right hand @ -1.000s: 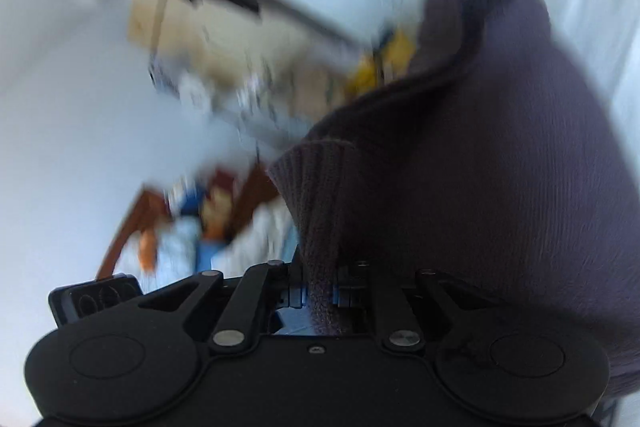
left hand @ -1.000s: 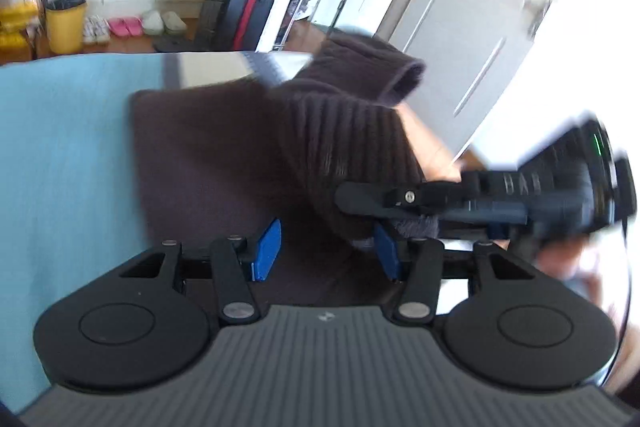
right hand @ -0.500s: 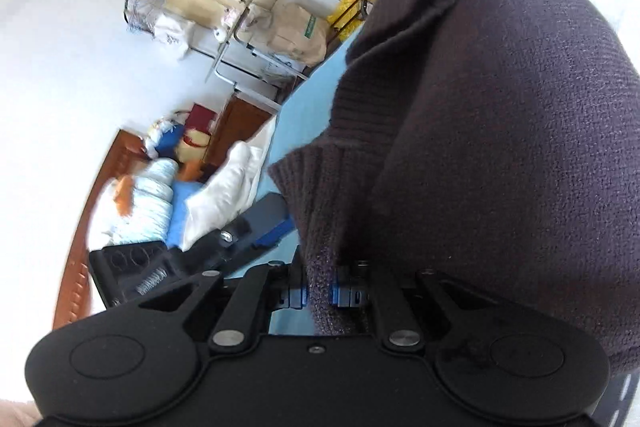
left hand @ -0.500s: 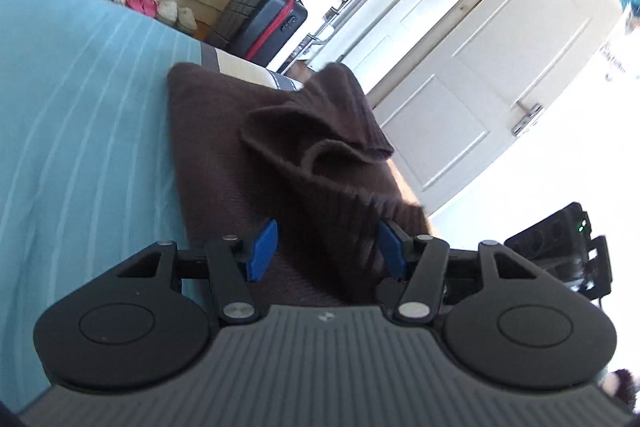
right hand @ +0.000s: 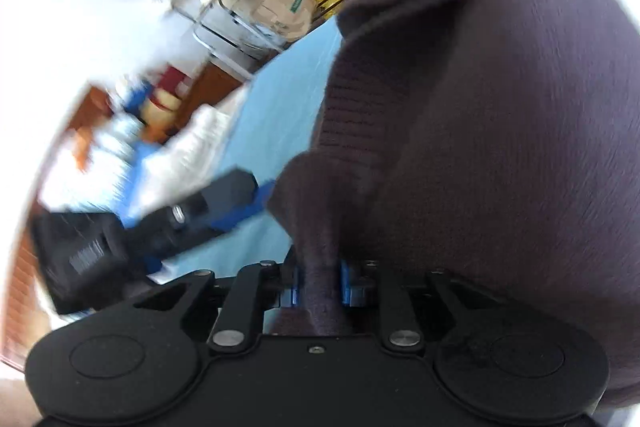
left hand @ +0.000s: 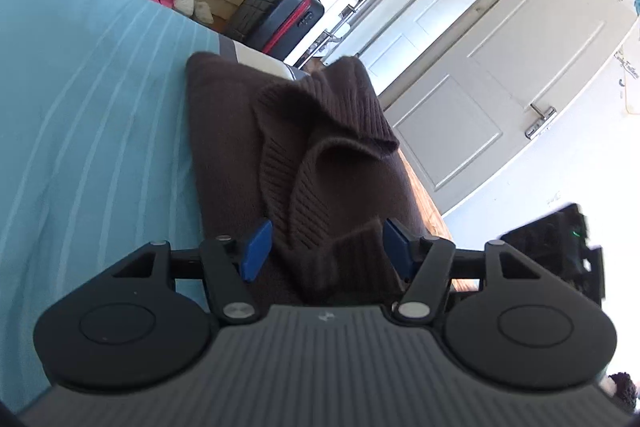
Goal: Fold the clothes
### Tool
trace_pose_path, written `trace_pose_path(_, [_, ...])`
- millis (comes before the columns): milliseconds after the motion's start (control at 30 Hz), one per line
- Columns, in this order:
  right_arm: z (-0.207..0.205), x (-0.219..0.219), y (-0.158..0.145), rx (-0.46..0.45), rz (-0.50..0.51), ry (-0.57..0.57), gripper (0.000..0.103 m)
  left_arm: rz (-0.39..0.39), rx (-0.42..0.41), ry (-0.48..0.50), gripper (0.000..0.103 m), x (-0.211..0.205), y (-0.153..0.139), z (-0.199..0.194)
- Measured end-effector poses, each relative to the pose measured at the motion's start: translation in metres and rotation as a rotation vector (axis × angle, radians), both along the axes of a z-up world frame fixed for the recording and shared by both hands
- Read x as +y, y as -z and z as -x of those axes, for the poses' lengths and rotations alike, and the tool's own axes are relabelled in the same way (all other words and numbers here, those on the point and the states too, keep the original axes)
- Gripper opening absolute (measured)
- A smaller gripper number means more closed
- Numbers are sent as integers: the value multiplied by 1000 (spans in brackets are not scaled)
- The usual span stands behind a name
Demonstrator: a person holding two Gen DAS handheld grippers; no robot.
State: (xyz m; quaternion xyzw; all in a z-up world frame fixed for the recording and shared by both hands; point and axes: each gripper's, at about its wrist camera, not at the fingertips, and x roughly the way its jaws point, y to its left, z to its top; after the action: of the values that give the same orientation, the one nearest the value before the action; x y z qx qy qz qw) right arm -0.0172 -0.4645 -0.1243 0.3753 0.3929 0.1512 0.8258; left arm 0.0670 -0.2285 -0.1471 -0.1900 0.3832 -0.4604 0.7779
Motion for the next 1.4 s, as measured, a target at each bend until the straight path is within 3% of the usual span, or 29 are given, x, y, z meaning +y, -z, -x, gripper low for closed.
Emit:
trace_pose_path(67, [-2,0,7,2,-37,-13,24,-7,-26,18,60,-2,-3,3])
trace_pose_path(133, [-8,15,7,9,4,-76,24,-2,-27,35,60,-3,-6,5])
trace_pose_path(333, [-14,28,4,18,36,-110,24,-80,68,39,61,-9,13,-3])
trace_pose_path(500, [-6,28,-19,23,86,-205,48,-237,-15,21,61,-18,11,6])
trace_pose_path(633, [23,3,-49,-28,179,-117,53,-363,-82,6,61,-26,9,12])
trace_pose_path(700, [40,-16,-53,-38,173,-17,60,-420,-117,0,78,-29,8,16])
trace_pose_path(767, [52,-32,-54,-35,178,73,60,-421,-158,6,81,-30,-3,16])
trace_pose_path(867, [49,-34,-48,-19,174,92,60,-422,-221,17,77,-32,-19,16])
trace_pose_path(1033, [28,-21,-22,24,139,-3,61,-374,-390,105,79,-40,-64,10])
trace_pose_path(1133, [8,2,-7,27,187,-101,71,-324,-477,234,80,-65,-72,-8])
trace_pose_path(1200, [6,10,-10,-26,206,-197,86,-301,-538,315,85,-82,-75,-19])
trace_pose_path(1400, [8,7,-8,-56,172,-238,86,-557,-817,401,87,-167,-31,-43])
